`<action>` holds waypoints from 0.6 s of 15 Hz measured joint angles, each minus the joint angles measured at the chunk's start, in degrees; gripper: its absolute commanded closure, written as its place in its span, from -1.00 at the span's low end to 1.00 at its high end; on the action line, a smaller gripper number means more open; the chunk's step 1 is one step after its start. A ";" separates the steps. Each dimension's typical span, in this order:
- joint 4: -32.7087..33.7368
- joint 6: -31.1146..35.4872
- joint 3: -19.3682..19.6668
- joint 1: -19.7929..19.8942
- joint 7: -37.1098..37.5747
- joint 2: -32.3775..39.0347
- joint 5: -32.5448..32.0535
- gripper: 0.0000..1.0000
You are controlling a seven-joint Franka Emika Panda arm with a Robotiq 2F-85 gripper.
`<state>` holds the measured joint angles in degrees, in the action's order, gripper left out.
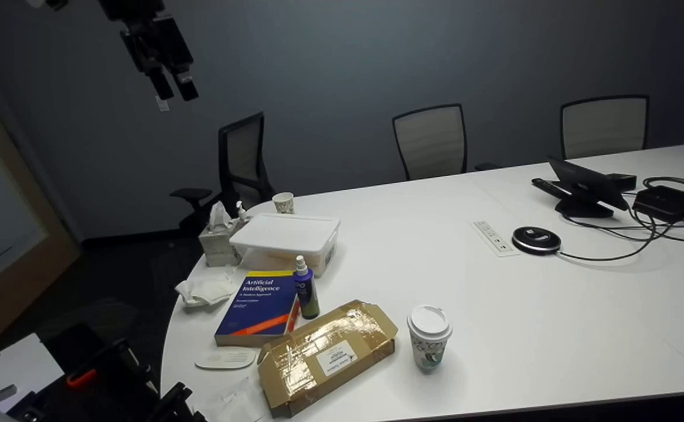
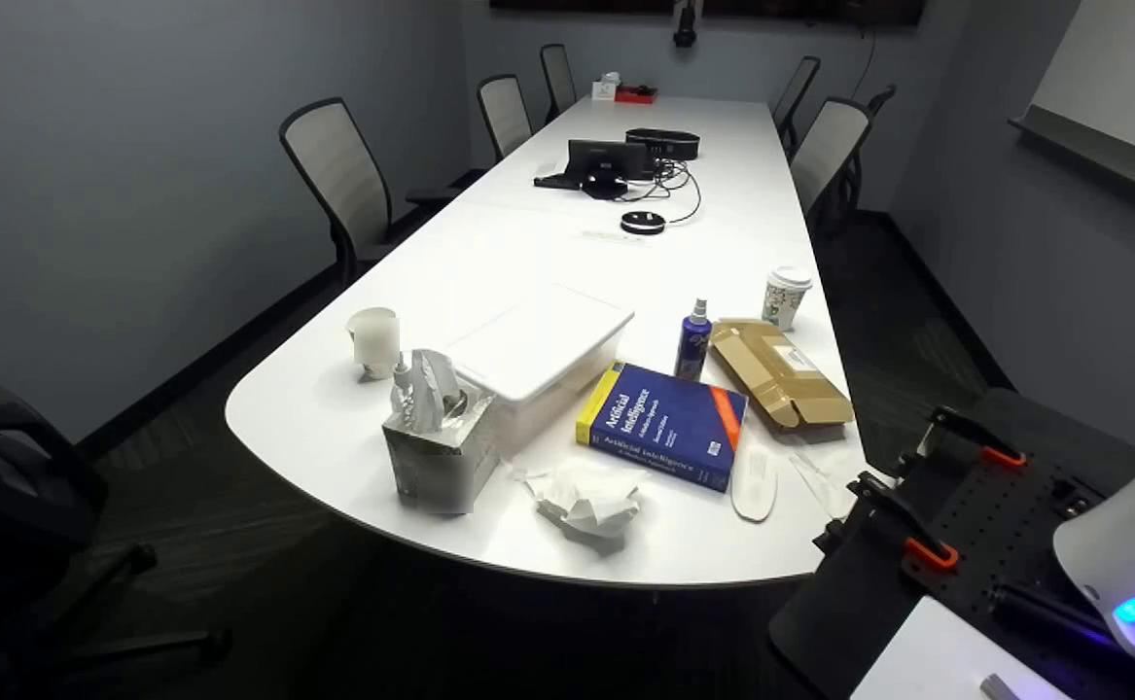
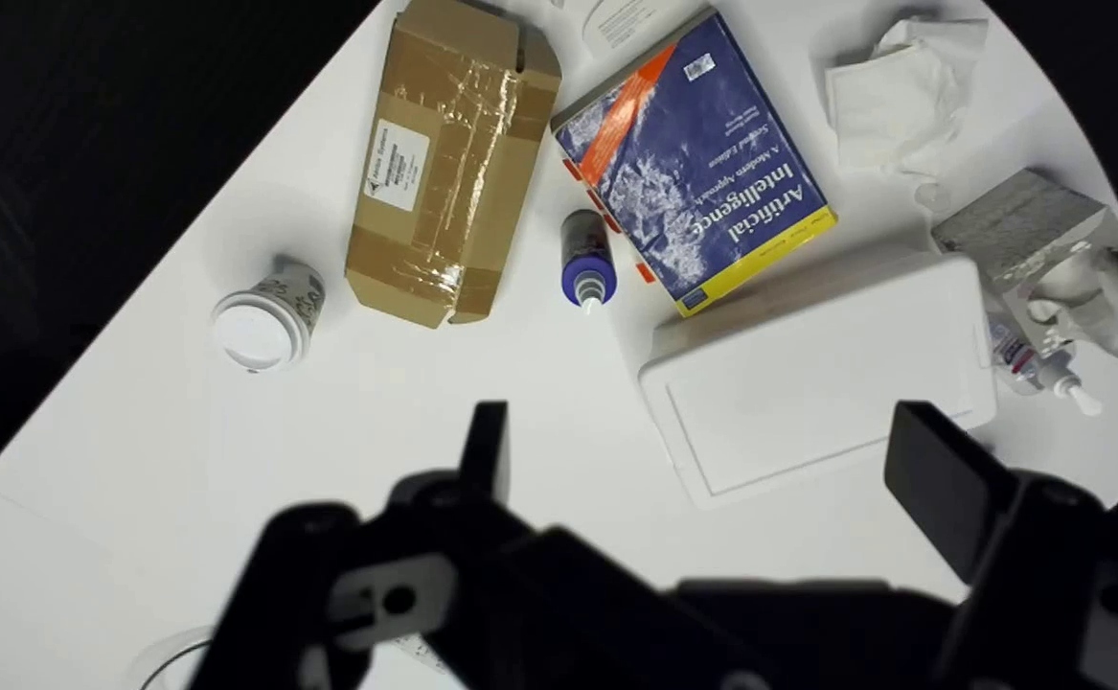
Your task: Push the top of the blue bottle downwards
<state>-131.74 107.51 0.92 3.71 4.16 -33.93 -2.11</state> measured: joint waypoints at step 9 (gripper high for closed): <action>4.08 8.19 1.37 2.68 5.57 19.17 -0.87 -1.00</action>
<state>-127.66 115.71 2.29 6.39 9.73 -14.75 -2.98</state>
